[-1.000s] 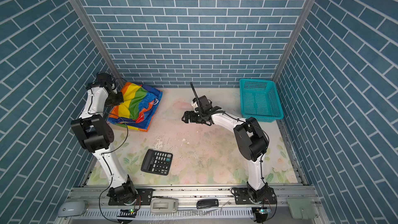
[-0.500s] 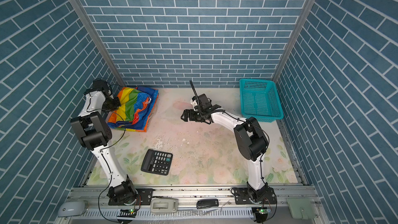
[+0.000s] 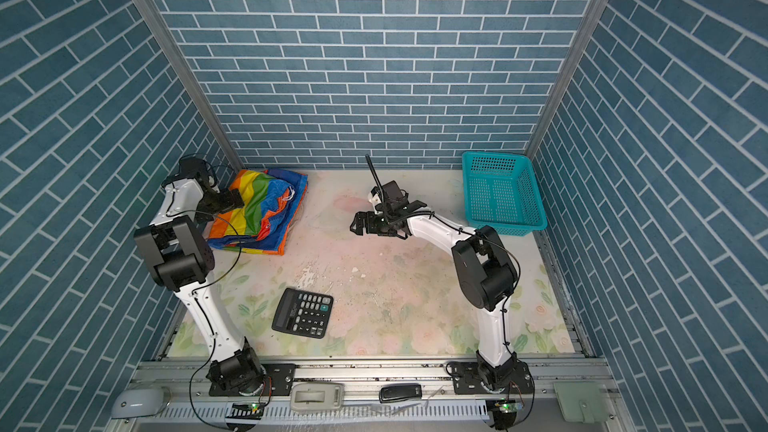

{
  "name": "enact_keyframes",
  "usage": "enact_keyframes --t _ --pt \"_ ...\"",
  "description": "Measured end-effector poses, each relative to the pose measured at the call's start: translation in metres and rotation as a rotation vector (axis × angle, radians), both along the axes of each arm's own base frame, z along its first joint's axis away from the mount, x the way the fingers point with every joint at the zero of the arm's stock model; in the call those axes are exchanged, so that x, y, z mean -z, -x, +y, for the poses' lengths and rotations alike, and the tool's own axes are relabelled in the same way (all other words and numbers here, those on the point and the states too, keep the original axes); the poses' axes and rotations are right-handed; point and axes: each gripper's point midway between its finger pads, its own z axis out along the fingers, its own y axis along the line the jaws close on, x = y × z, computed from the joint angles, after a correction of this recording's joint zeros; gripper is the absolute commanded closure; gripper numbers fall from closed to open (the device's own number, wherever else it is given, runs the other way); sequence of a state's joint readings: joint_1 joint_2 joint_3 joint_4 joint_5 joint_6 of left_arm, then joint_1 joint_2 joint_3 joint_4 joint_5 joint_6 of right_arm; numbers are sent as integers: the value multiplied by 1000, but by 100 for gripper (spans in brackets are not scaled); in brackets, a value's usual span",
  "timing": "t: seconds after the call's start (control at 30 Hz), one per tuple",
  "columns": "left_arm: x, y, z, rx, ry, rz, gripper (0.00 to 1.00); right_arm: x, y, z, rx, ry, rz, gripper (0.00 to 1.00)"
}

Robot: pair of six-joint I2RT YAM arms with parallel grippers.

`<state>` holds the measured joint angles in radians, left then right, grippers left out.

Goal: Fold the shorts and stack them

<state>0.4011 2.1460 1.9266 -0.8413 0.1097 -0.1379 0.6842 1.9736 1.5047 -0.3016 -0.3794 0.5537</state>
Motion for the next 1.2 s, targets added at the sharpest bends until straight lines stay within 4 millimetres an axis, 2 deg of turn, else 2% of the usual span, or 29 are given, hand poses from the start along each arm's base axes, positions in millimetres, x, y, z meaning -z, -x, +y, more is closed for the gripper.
enact_keyframes --t 0.07,0.17,0.27,0.33,0.4,0.5,0.6,0.7,0.8,0.9,0.97,1.1,1.2 --pt "-27 -1 -5 4 -1 -63 0 -3 -2 -6 3 27 -15 2" --pt "-82 4 -19 19 -19 -193 0 -15 -5 -25 20 81 -61 1" --pt "-144 15 -43 58 -58 -350 0 -47 -19 -62 95 115 -148 2" --pt "-186 27 -71 106 -89 -469 0 -76 -34 -108 204 137 -227 1" --pt "-212 39 -98 159 -111 -565 0 -101 -45 -164 344 178 -308 1" --pt "-227 61 -141 245 -130 -675 0 -122 -47 -254 571 273 -405 2" --pt "-215 81 -174 318 -151 -732 0 -120 -33 -314 714 395 -475 1" --pt "-187 97 -196 367 -160 -750 0 -102 -16 -355 798 523 -517 1" --pt "-149 107 -207 391 -176 -737 0 -76 -2 -394 876 647 -511 1" --pt "-109 113 -210 391 -212 -697 0 -51 11 -426 951 753 -514 1" --pt "-82 120 -204 366 -251 -665 1 -34 21 -433 963 790 -524 1" --pt "-29 139 -176 264 -362 -565 0 -4 37 -438 974 803 -564 1" --pt "-5 146 -161 219 -430 -525 0 5 40 -438 981 790 -603 1"
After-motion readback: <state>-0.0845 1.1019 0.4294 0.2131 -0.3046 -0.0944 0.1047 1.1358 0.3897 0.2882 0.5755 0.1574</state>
